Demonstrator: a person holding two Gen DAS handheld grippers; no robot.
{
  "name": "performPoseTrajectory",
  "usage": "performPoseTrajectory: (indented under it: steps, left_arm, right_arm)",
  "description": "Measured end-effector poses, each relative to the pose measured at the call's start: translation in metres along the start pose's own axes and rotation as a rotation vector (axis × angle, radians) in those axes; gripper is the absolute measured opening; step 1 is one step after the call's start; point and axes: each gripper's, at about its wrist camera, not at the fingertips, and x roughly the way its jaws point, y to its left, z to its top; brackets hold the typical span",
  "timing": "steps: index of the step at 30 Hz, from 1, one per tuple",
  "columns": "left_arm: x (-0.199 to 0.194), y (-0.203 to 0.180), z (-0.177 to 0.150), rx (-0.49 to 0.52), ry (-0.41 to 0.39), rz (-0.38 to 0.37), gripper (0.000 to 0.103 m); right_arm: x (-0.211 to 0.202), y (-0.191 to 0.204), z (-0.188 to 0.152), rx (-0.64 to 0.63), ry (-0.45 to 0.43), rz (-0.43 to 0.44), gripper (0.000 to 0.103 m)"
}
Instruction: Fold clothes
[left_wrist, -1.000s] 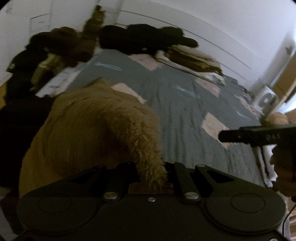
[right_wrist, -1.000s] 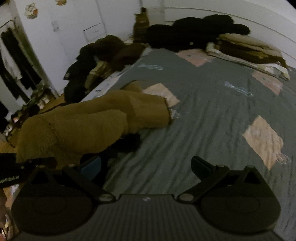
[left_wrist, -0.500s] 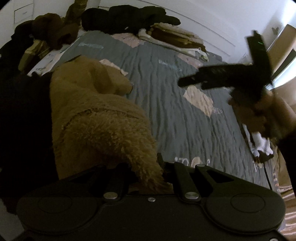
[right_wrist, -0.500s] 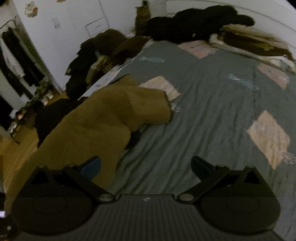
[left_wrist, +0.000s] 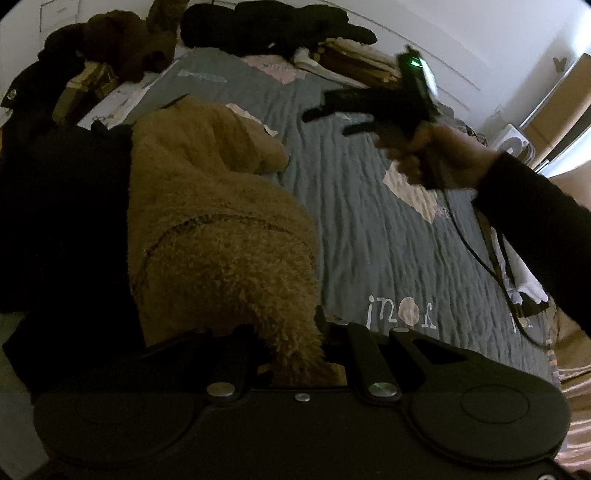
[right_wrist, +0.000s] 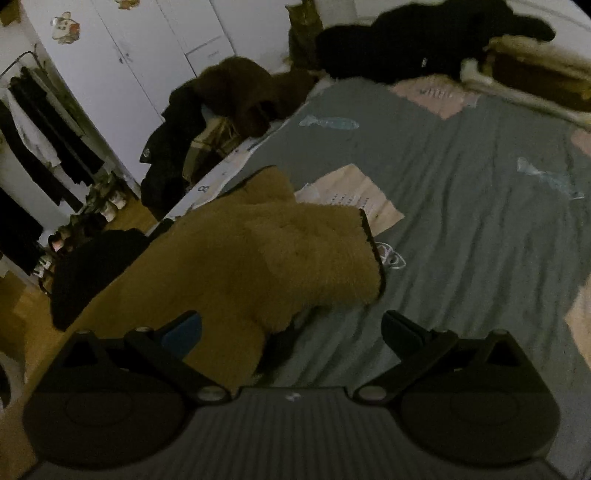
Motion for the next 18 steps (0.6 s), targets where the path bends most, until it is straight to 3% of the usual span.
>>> performPoseTrajectory:
  steps: [12, 18]
  left_arm:
    - [0.008, 0.021, 0.007, -0.047, 0.046, -0.02, 0.01]
    - [0.011, 0.033, 0.009, -0.071, 0.053, -0.015, 0.01]
  right_arm:
    - [0.09, 0.043, 0.044, -0.291, 0.082, 0.153, 0.103]
    - [0.13, 0.053, 0.048, -0.372, 0.165, 0.151, 0.101]
